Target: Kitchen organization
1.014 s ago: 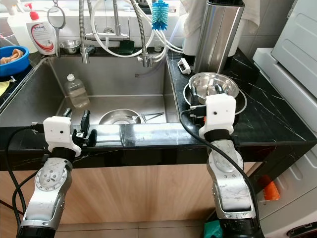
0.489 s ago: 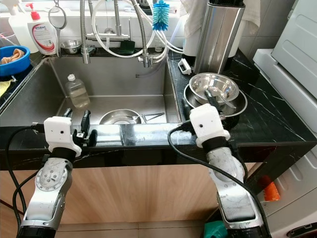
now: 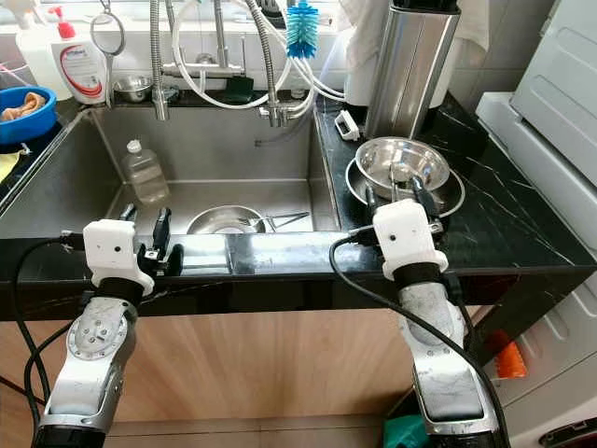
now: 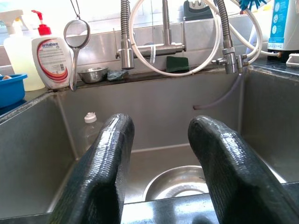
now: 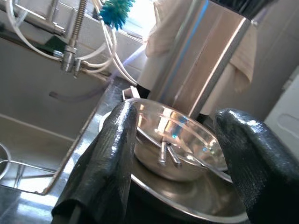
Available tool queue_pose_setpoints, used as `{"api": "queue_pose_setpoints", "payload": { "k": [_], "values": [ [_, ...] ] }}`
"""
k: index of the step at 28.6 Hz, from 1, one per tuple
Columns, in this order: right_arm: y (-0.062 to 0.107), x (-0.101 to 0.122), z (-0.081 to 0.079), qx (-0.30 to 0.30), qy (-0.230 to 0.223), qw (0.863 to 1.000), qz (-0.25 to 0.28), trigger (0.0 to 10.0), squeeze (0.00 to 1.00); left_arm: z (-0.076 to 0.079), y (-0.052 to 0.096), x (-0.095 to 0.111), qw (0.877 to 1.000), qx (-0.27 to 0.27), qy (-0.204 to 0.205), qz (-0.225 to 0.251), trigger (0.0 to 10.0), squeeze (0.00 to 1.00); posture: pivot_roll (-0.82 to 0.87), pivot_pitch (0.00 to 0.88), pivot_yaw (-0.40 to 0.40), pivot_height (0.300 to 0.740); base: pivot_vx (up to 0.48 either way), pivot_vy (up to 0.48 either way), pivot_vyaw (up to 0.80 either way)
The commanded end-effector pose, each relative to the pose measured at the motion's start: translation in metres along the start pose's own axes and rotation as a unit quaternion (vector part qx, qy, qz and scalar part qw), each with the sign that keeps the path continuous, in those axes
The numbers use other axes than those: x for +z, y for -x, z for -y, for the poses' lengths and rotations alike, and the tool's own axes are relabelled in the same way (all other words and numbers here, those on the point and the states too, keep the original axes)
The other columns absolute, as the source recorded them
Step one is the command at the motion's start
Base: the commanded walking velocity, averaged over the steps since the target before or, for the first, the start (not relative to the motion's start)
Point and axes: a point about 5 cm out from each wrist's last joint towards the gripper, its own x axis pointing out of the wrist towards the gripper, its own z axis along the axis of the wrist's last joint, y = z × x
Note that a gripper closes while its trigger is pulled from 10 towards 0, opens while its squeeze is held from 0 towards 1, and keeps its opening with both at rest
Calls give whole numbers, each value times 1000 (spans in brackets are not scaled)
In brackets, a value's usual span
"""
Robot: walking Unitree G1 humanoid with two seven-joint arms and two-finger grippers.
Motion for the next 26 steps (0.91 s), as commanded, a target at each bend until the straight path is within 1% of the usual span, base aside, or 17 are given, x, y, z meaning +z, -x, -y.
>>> {"api": "queue_pose_setpoints", "payload": {
  "k": [1, 5, 10, 11, 12, 13, 21, 26],
  "values": [
    [-4, -5, 2, -13, -13, 1000, -19, 10000, 0, 1, 4, -9, 1000, -1, 2, -24, 10000, 0, -72, 12, -26, 706, 0, 0, 0],
    [-5, -5, 1, -11, -10, 1000, -22, 10000, 0, 1, 5, -9, 1000, 0, 2, -23, 10000, 0, -72, 12, -27, 706, 0, 0, 0],
    [-10, -5, -3, -13, -18, 999, -25, 10000, 0, 1, 4, -9, 1000, 2, 2, -22, 10000, 0, -68, 13, -29, 706, 0, 0, 0],
    [-11, -5, -3, -13, -18, 999, -25, 8510, 0, 0, 4, -9, 1000, 2, 2, -22, 10000, 0, -68, 13, -29, 706, 0, 0, 0],
    [-11, -5, -4, -12, -18, 999, -25, 3882, 0, 0, 5, -9, 1000, 2, 2, -23, 10000, 0, -69, 12, -30, 706, 0, 0, 0],
    [-11, -5, -4, -11, -19, 999, -26, 0, 0, 0, 5, -9, 1000, 3, 2, -23, 10000, 0, -69, 12, -31, 706, 0, 0, 0],
    [-13, -9, -6, -7, -18, 999, -36, 0, 0, 1, 5, -9, 1000, 1, 2, -23, 10000, 0, -69, 3, -30, 706, 0, 0, 0],
    [-13, -11, -5, -17, -14, 999, -44, 0, 0, 1, 4, -9, 1000, -1, 2, -22, 10000, 0, -68, 0, -29, 706, 0, 0, 0]
  ]
}}
